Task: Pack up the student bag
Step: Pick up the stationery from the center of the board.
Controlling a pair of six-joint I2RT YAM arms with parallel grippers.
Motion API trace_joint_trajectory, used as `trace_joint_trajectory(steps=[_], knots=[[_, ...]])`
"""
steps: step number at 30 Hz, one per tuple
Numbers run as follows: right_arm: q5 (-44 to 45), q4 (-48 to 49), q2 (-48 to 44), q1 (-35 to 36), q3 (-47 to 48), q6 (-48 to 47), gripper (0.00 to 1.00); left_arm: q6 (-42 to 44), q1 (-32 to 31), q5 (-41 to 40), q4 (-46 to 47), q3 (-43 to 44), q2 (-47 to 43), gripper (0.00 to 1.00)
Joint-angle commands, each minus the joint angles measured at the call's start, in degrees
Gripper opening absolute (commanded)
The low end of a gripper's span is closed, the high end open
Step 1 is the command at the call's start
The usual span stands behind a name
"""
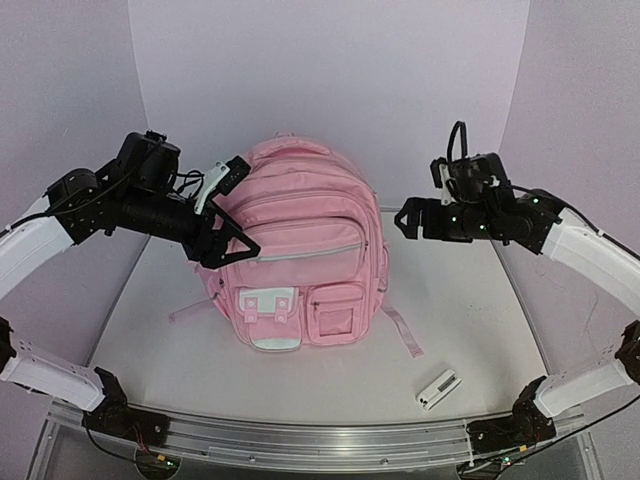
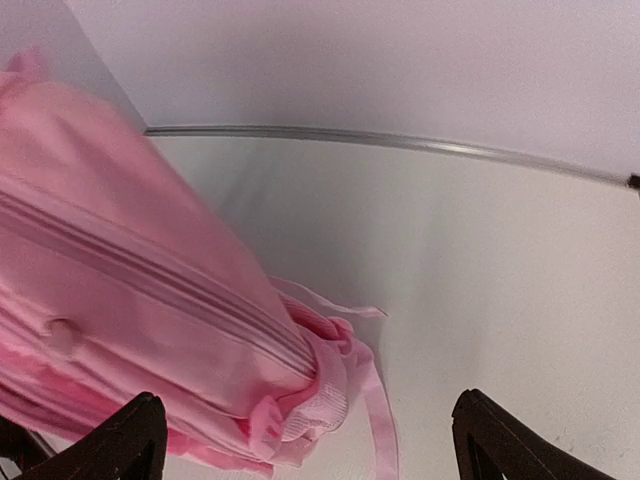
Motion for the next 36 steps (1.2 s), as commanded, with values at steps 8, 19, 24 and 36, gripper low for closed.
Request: trace_joint_trajectory(steps=[8,19,24,36], knots=[[-4.3,-2.9,-5.0,-5.3,-25.2,27.6,0.87,-9.5,4.9,0.2,3.2,-4.3,-8.3,0.85],[-14.8,-9.6,-10.8,-5.3,-40.9,41.8,0.81,-10.2,8.7,0.8,5.0,-5.6,-6.6,0.87],[-16.1,-10.3,-11.3,-5.3,-43.9,45.8,0.81,-10.2,10.9,2.6,4.9,-5.3,-5.0,0.88],[-19.6,-7.8,-7.7,-5.3,-45.2,46.5,0.78,-8.7,13.1,5.0,4.8,-4.9,-3.4,0.89]])
